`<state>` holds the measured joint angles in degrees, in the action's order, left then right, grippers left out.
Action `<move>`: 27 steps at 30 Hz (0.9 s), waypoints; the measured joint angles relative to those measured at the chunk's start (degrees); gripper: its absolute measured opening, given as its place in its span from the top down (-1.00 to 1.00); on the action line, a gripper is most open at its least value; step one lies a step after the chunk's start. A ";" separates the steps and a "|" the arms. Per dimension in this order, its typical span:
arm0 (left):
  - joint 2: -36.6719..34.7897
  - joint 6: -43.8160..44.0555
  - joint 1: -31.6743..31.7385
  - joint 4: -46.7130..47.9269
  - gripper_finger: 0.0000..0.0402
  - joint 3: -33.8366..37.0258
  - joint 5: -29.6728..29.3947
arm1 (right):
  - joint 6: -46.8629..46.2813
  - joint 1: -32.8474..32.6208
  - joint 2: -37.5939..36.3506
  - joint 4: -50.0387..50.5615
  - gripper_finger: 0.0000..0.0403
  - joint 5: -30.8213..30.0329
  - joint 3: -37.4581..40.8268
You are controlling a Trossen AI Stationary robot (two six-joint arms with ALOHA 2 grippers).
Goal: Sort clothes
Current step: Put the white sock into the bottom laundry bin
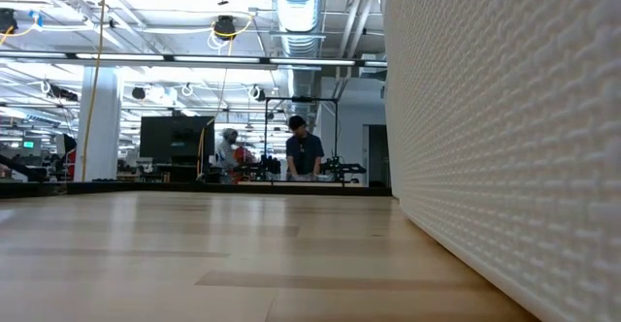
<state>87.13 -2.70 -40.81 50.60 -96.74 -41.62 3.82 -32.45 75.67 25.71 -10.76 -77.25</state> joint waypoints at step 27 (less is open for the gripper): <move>4.39 -19.58 15.01 -24.19 0.99 -1.14 14.42 | 9.57 0.81 2.59 -17.69 -0.42 -12.35 0.00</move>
<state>91.53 -22.28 -25.80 26.41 -97.89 -27.20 13.40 -31.64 78.26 8.01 -23.11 -77.25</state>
